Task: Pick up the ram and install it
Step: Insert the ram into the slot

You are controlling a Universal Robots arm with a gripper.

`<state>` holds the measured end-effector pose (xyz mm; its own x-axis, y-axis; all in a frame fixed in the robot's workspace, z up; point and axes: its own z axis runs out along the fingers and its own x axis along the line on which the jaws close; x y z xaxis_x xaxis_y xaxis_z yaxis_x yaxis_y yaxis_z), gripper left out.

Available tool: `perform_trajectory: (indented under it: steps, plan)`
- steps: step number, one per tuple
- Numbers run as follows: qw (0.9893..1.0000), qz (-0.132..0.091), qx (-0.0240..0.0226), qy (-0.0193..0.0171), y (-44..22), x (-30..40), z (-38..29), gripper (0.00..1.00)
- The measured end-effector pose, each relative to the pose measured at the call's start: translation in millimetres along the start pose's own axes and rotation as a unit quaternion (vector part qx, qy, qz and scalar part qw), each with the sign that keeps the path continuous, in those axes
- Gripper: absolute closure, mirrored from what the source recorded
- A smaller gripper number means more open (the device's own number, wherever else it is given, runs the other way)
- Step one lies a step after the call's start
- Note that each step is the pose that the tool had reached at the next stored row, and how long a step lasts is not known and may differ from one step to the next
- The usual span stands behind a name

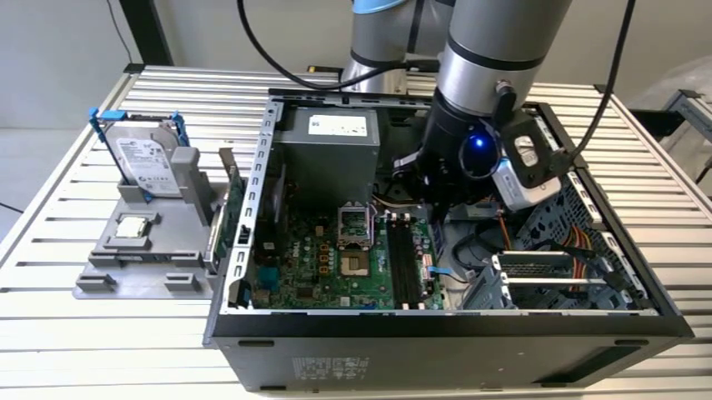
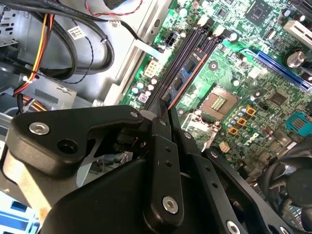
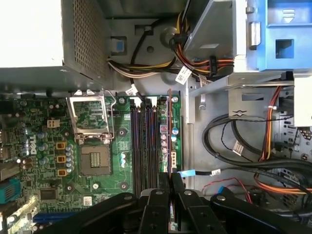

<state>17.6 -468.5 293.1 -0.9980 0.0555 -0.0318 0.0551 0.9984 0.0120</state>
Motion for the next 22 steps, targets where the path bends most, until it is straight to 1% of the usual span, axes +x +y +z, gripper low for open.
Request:
perform_trajectory:
  steps: [5,10,18,22]
  plan:
    - [1.0,0.0,0.0006,0.0,-0.1,0.2,2.9,1.0]
    - [1.0,0.002,0.0023,-0.0001,0.3,0.3,7.0,1.0]
    - [1.0,0.003,0.0024,-0.0001,0.2,0.4,7.1,1.0]
    - [1.0,0.003,0.0024,-0.0001,0.2,0.4,8.2,1.0]
